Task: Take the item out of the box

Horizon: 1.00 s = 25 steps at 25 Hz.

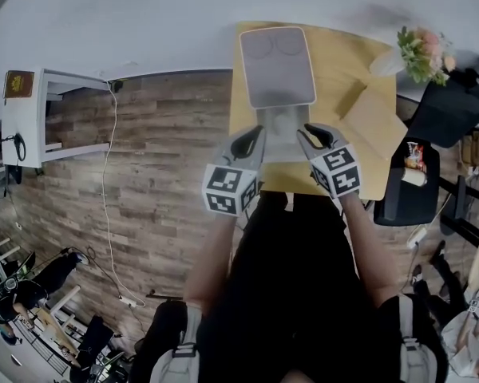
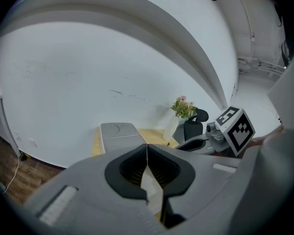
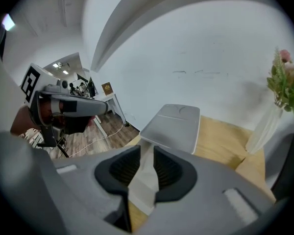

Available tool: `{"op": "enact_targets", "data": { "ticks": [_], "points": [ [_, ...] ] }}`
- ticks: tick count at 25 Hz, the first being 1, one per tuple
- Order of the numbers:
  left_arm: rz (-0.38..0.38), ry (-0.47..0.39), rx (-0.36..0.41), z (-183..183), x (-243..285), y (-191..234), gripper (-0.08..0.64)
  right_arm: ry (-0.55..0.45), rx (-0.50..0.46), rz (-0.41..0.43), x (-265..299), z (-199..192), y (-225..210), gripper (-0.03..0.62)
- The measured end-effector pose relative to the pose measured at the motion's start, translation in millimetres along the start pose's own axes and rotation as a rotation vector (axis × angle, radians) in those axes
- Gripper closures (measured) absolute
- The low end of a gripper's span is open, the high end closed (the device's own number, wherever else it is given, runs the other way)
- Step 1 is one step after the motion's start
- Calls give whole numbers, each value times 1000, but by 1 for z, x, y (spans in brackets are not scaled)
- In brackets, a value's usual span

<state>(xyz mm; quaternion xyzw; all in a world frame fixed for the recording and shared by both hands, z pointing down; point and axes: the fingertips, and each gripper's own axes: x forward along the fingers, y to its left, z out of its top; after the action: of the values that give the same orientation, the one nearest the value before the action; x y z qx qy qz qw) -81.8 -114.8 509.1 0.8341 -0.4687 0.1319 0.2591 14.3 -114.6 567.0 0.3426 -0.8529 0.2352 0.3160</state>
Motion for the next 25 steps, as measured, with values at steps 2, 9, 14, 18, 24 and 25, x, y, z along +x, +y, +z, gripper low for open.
{"op": "enact_targets", "data": {
  "ticks": [2, 9, 14, 18, 24, 25],
  "points": [
    [1, 5, -4, -4, -1, 0, 548, 26, -4, 2, 10, -5, 2, 498],
    [14, 9, -27, -15, -10, 7, 548, 121, 26, -36, 43, -26, 4, 474],
    [29, 10, -35, -22, -17, 13, 548, 181, 28, -37, 63, -40, 8, 448],
    [48, 8, -43, -29, -24, 16, 548, 222, 18, -61, 77, -50, 9, 420],
    [79, 0, -83, -40, -36, 22, 548, 254, 19, -84, 96, -60, 3, 414],
    [83, 0, -87, -41, -38, 22, 548, 264, 13, -83, 99, -61, 3, 413]
  ]
}}
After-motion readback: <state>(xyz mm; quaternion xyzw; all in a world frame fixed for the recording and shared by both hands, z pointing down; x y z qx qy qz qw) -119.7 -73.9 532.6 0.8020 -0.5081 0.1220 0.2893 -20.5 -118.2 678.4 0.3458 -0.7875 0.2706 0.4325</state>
